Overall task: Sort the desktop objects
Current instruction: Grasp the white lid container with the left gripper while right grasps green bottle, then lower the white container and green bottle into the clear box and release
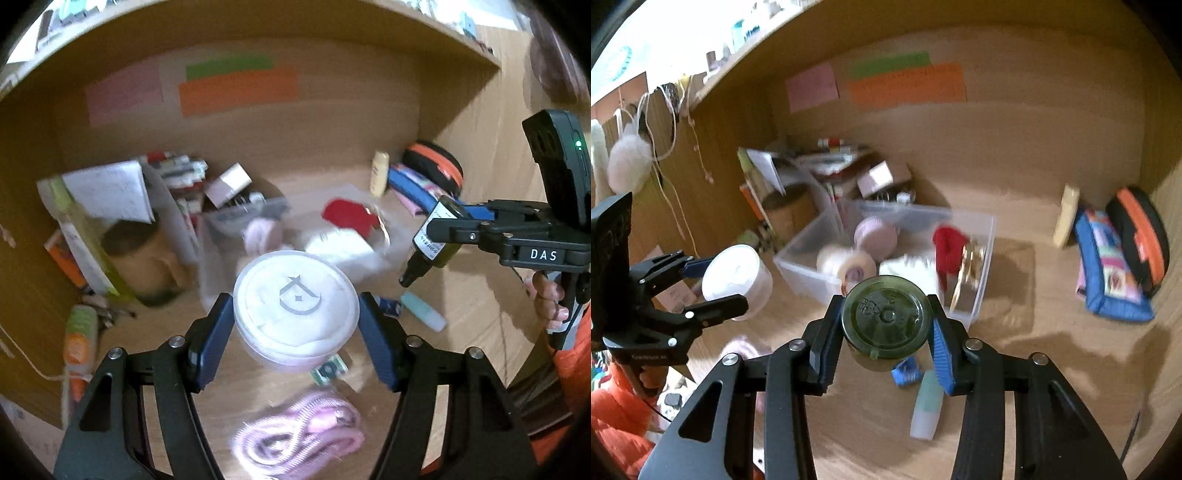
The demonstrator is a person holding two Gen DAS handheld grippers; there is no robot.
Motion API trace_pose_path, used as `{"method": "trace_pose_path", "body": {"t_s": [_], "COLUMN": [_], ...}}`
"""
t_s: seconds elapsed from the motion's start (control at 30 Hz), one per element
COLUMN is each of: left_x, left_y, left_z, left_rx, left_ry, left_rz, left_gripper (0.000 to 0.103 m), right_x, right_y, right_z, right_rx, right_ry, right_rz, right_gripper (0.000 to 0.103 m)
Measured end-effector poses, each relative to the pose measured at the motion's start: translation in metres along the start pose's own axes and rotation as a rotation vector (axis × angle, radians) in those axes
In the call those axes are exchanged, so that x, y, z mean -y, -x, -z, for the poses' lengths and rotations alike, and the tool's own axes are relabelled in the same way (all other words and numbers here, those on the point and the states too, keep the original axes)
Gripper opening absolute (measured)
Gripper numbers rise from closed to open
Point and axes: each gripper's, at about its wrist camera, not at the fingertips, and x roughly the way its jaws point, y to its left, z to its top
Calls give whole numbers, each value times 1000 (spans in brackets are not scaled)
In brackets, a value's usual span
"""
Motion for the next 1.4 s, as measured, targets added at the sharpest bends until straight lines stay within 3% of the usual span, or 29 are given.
{"method": "trace_pose_path", "body": {"t_s": [0.23,0.47,1.03,1.4], "left_x": [-13,-28,-58,-62], "left_y": [10,2,-120,-159], "left_z": [-40,-72,-69,-61], "left_rx": [39,72,-109,-168], "left_ry": [-23,12,38,22], "left_rz": [-68,-76,-71,-50], "left_gripper": [67,67,67,67], "right_x": [-6,-8,21,19], "right_y": [4,-13,-133,-181], "right_z": [-38,-73,-75,-66], "right_rx": [48,79,-122,-221], "right_ry": [19,26,-13,40], "right_rz": [14,9,7,12], "right_gripper": [39,39,39,38]}}
